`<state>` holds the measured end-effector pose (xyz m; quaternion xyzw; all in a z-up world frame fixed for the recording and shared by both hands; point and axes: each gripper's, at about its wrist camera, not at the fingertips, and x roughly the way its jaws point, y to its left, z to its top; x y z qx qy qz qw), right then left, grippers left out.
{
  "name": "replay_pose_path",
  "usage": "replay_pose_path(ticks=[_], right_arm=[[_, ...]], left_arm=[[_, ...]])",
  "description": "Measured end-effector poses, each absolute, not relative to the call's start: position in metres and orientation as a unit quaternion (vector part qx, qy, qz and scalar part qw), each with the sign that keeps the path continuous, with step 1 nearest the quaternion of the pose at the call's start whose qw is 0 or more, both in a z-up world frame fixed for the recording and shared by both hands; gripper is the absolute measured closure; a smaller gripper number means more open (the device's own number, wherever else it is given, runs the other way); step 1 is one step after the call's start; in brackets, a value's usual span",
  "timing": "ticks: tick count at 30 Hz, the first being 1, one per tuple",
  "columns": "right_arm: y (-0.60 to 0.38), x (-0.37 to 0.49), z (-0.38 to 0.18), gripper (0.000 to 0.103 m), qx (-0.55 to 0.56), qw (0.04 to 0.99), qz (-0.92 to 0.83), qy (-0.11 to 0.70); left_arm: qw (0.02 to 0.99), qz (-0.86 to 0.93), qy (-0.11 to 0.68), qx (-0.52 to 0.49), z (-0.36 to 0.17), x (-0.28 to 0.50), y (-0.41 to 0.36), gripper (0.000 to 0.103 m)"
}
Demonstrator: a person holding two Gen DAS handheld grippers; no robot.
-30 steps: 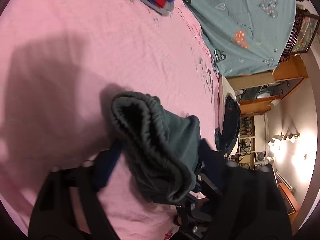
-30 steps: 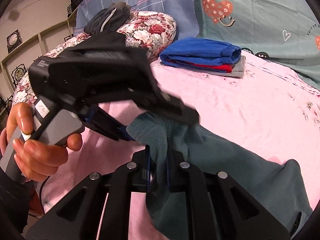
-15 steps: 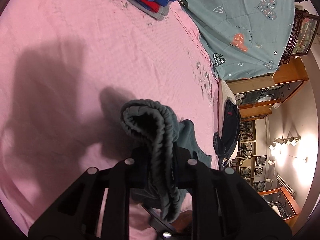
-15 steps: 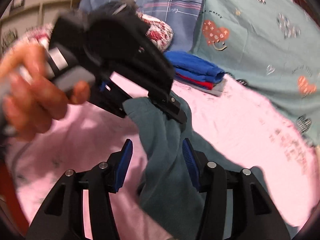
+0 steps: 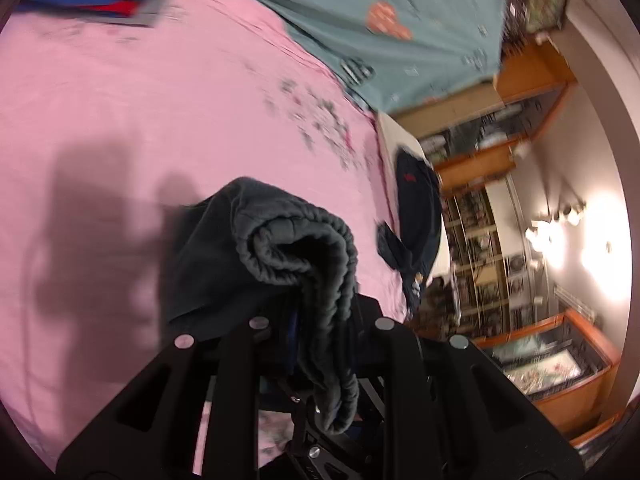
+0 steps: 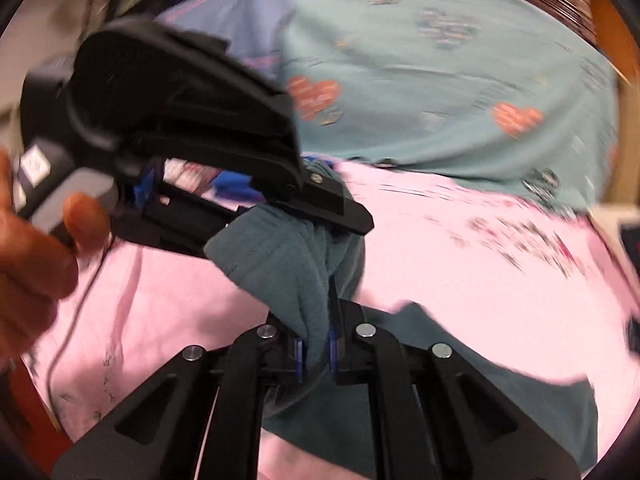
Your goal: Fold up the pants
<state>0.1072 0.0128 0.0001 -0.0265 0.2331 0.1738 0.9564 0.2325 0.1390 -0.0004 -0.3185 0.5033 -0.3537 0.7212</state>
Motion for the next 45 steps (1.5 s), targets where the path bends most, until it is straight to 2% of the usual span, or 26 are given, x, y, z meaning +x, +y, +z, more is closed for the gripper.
replay_pose_path(ticks=[4,11,25,27,29,33,35,38,45], right_arm=[[-0.063,0.095,-0.003,0.094,0.058,0.959,0.128,0.246],[-0.156,0.079,-0.042,0.094,0.144,0.944,0.062,0.290],[-0.213,0.067,-0.080,0.094,0.226,0.918,0.053,0.323],[-0.219,0.069,-0.083,0.094,0.233,0.915,0.055,0.326],[-0.222,0.071,-0.088,0.094,0.239,0.910,0.061,0.333],[-0.231,0.070,-0.095,0.086,0.264,0.897,0.081,0.346],[-0.234,0.068,-0.095,0.072,0.271,0.894,0.094,0.344],[-0.233,0.063,-0.092,0.061,0.267,0.895,0.106,0.343],[-0.257,0.029,-0.075,0.061,0.231,0.911,0.067,0.334]], left_arm=[[0.706,-0.388,0.523,-0.277,-0.002,0.230,0.055,0.085],[0.688,-0.381,0.579,-0.215,-0.043,0.230,-0.062,0.085],[0.700,-0.347,0.605,-0.155,-0.075,0.227,-0.135,0.085],[0.702,-0.348,0.605,-0.144,-0.076,0.226,-0.140,0.075],[0.691,-0.350,0.615,-0.150,-0.077,0.226,-0.140,0.021],[0.718,-0.360,0.571,-0.171,-0.048,0.228,-0.115,0.019],[0.749,-0.350,0.535,-0.172,-0.028,0.226,-0.090,0.015],[0.789,-0.318,0.498,-0.172,-0.017,0.220,-0.051,0.014],[0.816,-0.263,0.474,-0.200,-0.057,0.204,0.027,0.014]])
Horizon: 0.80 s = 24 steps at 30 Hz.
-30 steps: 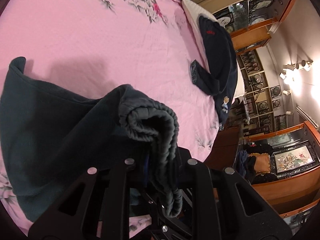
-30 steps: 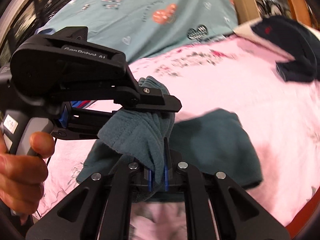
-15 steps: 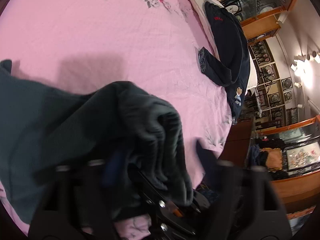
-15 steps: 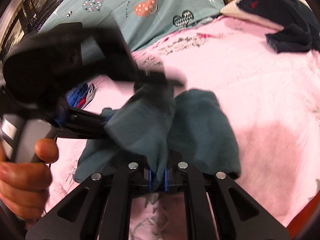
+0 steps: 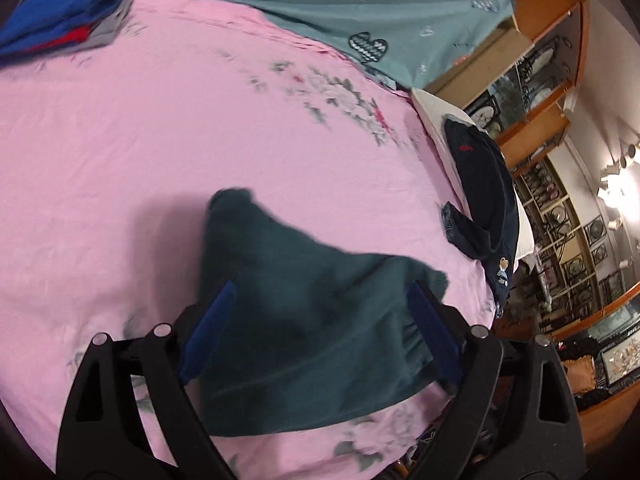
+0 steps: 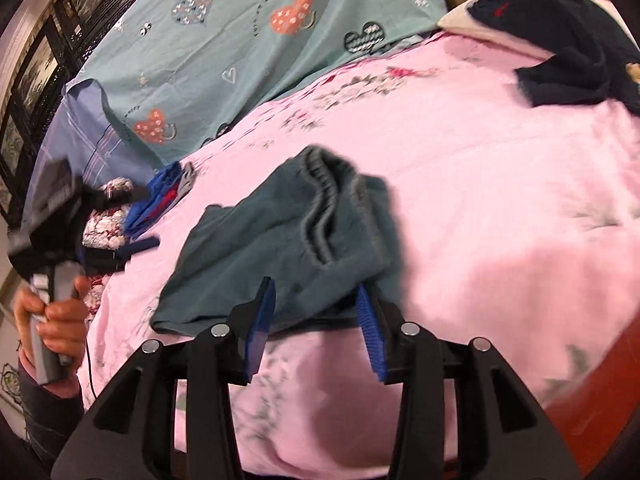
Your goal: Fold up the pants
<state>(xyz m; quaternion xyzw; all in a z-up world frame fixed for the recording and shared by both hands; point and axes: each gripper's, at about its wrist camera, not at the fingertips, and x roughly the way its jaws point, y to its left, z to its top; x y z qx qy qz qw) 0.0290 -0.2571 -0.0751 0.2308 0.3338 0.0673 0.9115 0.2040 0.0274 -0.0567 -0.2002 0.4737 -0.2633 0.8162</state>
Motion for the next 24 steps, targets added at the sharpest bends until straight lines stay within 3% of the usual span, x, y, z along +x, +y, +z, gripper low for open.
replay_pose_path(ticks=[6,12,13,16,21,24], right_arm=[[-0.249,0.034,-0.043,0.061,0.157,0.938,0.078,0.300],[-0.231,0.082,-0.069,0.061,0.114,0.907,0.085,0.396],[-0.230,0.087,-0.073,0.062,0.117,0.903,0.090,0.403],[-0.228,0.096,-0.069,0.086,0.106,0.902,0.094,0.407],[-0.254,0.076,-0.030,0.088,0.158,0.907,0.134,0.365],[-0.275,0.063,-0.042,0.088,0.205,0.887,0.133,0.391]], left_arm=[[0.803,-0.305,0.462,-0.223,-0.086,0.191,0.049,0.014],[0.803,-0.331,0.441,-0.225,-0.099,0.178,0.058,0.014],[0.803,-0.333,0.439,-0.227,-0.102,0.177,0.059,0.014],[0.802,-0.335,0.440,-0.225,-0.108,0.176,0.060,0.014],[0.791,-0.357,0.434,-0.242,-0.111,0.175,0.064,0.013],[0.780,-0.373,0.434,-0.254,-0.114,0.176,0.065,0.013]])
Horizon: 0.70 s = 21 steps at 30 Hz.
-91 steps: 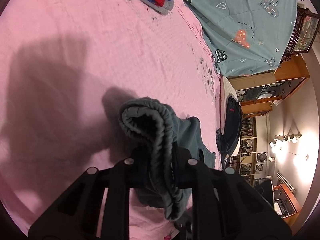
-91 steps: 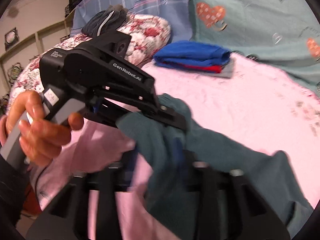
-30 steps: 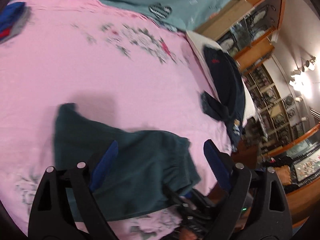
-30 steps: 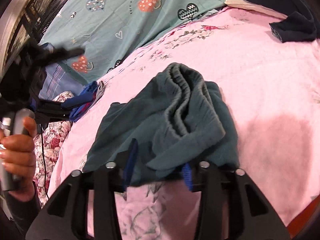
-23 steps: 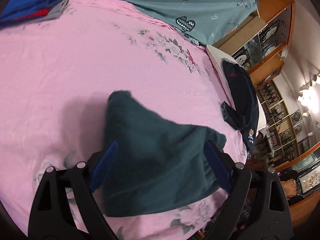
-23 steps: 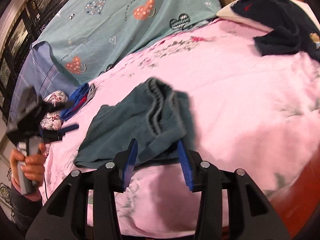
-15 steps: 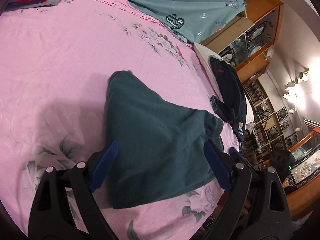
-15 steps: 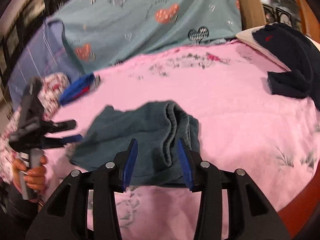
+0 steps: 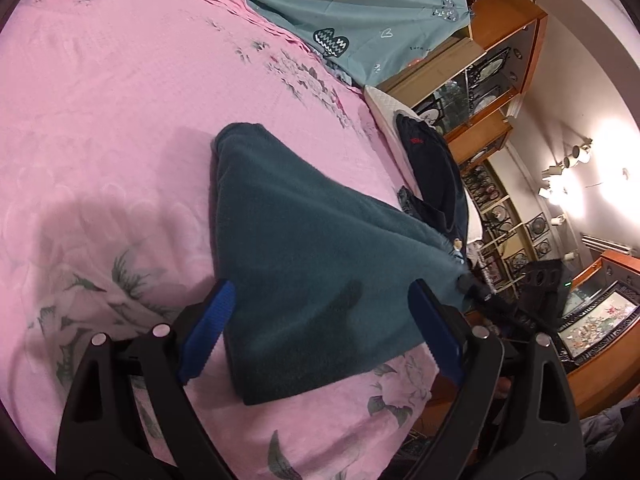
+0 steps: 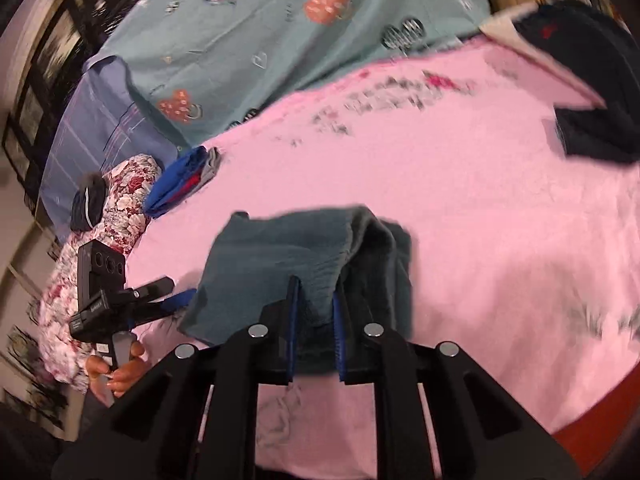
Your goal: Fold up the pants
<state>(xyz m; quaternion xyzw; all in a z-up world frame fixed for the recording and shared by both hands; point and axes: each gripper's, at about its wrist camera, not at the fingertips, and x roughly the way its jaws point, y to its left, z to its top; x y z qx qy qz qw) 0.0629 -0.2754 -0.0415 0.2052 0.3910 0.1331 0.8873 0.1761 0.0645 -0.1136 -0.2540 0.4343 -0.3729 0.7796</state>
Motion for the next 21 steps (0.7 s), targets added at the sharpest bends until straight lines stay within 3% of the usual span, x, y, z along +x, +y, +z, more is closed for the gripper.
replay_pose_path(ticks=[4,9,13,21], right_arm=[[-0.275,0.057,-0.075,0.089,0.188,0.876,0.118,0.429],[-0.272,0.055,-0.036,0.062,0.127,0.902,0.113,0.397],[-0.279,0.075,-0.020,0.061,0.143,0.902,0.132,0.385],[-0.287,0.115,-0.053,0.061,0.201,0.853,0.182,0.446]], left_arm=[[0.777,-0.379,0.437,-0.250,-0.114,0.175,0.062,0.013],[0.784,-0.390,0.428,-0.223,-0.109,0.170,0.051,0.012],[0.786,-0.396,0.423,-0.214,-0.106,0.166,0.048,0.012],[0.780,-0.395,0.432,-0.222,-0.111,0.170,0.050,0.012]])
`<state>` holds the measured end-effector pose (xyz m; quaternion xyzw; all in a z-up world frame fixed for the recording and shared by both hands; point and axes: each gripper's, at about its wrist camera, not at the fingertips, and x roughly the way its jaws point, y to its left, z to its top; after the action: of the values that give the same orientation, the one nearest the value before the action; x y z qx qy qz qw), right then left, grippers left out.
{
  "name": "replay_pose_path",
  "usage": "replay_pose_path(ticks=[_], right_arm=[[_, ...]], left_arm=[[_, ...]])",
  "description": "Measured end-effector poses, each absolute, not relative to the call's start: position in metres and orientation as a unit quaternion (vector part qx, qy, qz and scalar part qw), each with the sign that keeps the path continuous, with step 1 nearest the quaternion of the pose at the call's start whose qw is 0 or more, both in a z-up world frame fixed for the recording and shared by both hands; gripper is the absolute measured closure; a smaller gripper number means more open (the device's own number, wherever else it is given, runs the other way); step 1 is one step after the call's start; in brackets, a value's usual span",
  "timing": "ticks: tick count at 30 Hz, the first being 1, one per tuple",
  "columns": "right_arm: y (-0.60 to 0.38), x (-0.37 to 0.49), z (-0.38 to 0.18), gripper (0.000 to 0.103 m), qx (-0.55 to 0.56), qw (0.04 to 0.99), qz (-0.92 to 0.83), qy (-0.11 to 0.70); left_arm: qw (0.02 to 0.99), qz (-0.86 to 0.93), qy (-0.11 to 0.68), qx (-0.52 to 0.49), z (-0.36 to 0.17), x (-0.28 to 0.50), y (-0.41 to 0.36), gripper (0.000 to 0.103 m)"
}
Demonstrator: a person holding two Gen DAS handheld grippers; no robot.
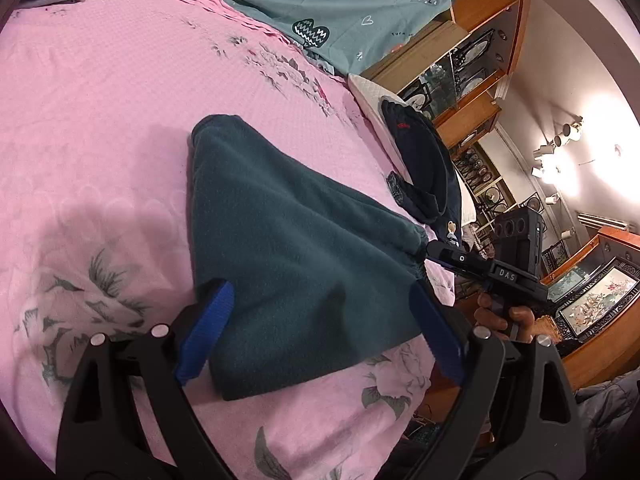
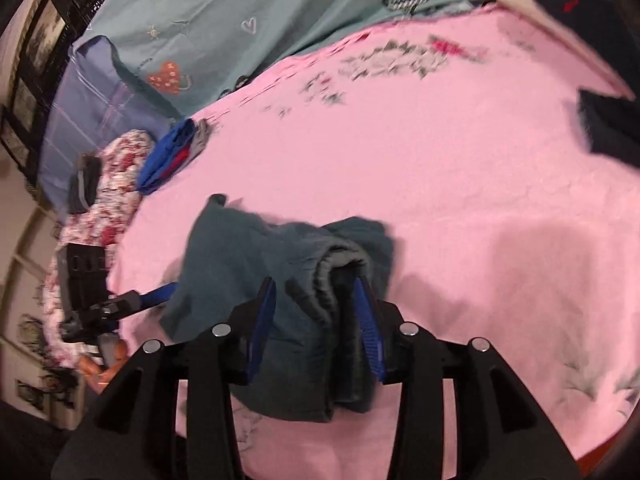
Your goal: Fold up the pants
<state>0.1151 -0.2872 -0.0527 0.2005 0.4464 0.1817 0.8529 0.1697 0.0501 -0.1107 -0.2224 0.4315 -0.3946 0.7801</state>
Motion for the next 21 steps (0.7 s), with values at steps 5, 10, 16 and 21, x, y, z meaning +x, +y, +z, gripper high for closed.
replay_pose_path(ticks=[5,10,16,21], right_arm=[[-0.287,0.129,-0.061,0.062,0.236,0.826,0.240,0.452],[-0.294,0.152,-0.083,0.081,0.277,0.796,0.241,0.481],[-0.336,0.157,-0.071,0.095,0.355,0.808,0.223,0.413],[-0.337,0.162,-0.099,0.089,0.357,0.786,0.211,0.459]], left_arm=[[0.780,-0.395,0.432,-0.221,-0.111,0.169,0.050,0.012],[0.781,-0.394,0.434,-0.213,-0.111,0.170,0.047,0.012],[0.779,-0.407,0.433,-0.201,-0.110,0.169,0.040,0.012],[0.786,-0.402,0.433,-0.182,-0.107,0.166,0.036,0.012]])
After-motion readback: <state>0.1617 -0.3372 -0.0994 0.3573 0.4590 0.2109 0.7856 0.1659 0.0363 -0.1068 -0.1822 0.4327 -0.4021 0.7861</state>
